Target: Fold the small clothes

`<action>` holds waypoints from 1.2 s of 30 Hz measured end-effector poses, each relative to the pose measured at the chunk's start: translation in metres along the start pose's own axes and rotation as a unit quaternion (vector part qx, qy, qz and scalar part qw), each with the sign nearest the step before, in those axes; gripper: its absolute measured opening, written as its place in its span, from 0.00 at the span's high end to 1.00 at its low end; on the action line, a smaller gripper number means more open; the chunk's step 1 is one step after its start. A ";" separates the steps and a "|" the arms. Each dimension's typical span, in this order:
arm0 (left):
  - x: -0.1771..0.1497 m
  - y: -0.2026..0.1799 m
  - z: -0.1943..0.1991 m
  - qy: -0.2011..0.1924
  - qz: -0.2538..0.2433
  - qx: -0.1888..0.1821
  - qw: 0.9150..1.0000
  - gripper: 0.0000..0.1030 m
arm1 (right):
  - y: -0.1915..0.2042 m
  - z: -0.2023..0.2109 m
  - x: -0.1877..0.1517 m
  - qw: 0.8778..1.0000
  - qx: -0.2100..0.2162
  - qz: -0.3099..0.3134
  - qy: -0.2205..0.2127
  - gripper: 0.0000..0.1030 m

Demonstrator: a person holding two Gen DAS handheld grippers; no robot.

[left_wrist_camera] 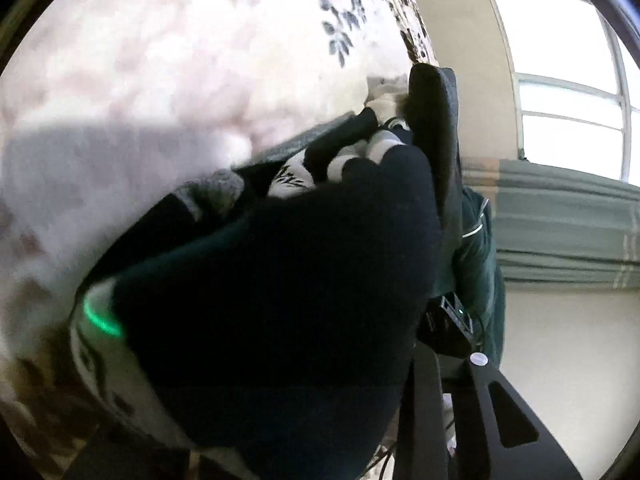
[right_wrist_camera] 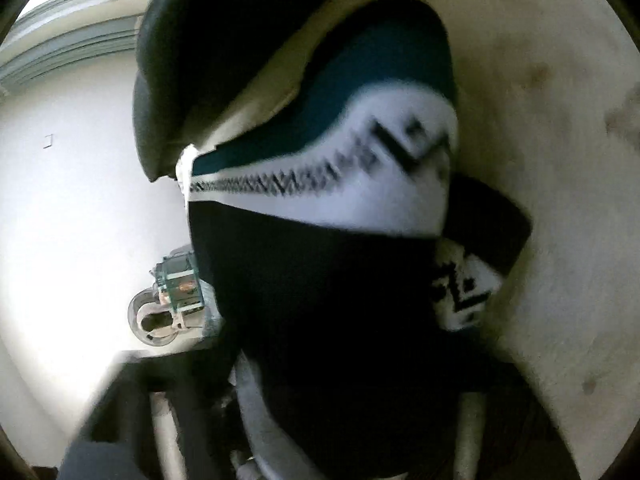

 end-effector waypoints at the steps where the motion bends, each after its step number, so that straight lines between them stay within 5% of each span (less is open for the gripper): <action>1: 0.005 -0.002 0.000 0.009 -0.002 -0.001 1.000 0.73 | -0.002 0.003 -0.004 1.000 0.002 -0.006 -0.010 0.69; 7: 0.028 -0.032 0.011 0.061 -0.064 0.029 0.996 0.74 | 0.004 0.032 -0.047 0.997 0.014 -0.036 -0.074 0.80; 11: 0.047 -0.067 0.006 0.128 -0.116 0.039 0.984 0.74 | 0.006 0.055 -0.091 0.992 0.010 -0.056 -0.111 0.81; 15: 0.043 -0.080 0.000 0.232 -0.139 0.048 0.961 0.73 | 0.003 0.075 -0.155 0.984 0.009 -0.101 -0.146 0.82; 18: 0.039 -0.076 -0.016 0.321 -0.151 0.085 0.931 0.68 | 0.009 0.081 -0.209 0.977 0.000 -0.129 -0.170 0.82; 20: 0.032 -0.064 -0.019 0.355 -0.159 0.114 0.914 0.54 | 0.010 0.078 -0.234 0.974 -0.007 -0.146 -0.173 0.82; 23: 0.028 -0.029 -0.026 0.383 -0.141 0.152 0.900 0.39 | -0.029 0.077 -0.277 0.971 -0.023 -0.180 -0.158 0.82; 25: 0.029 -0.008 -0.027 0.381 -0.123 0.165 0.901 0.39 | -0.050 0.055 -0.296 0.967 -0.041 -0.211 -0.139 0.79; 27: 0.028 -0.001 -0.017 0.362 -0.111 0.150 0.913 0.37 | -0.070 0.035 -0.307 0.960 -0.049 -0.246 -0.120 0.70; 29: 0.026 -0.012 -0.005 0.343 -0.117 0.139 0.922 0.37 | -0.074 0.032 -0.310 0.960 -0.055 -0.251 -0.112 0.51; 33: 0.022 -0.046 0.036 0.273 -0.165 0.140 0.937 0.37 | -0.068 0.046 -0.328 0.968 -0.094 -0.220 -0.074 0.45; 36: 0.008 -0.065 0.087 0.219 -0.203 0.175 0.938 0.37 | -0.069 0.074 -0.351 0.971 -0.129 -0.193 -0.055 0.44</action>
Point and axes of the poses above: each gripper's, at about its wrist camera, not at the fingertips, and z roughly against the way its jaws point, y to its left, x to its top, the point moved 2 cm from there along -z, roughly the way its jaws point, and after that the axes turned 15 degrees about -x, right-handed, at the moved point
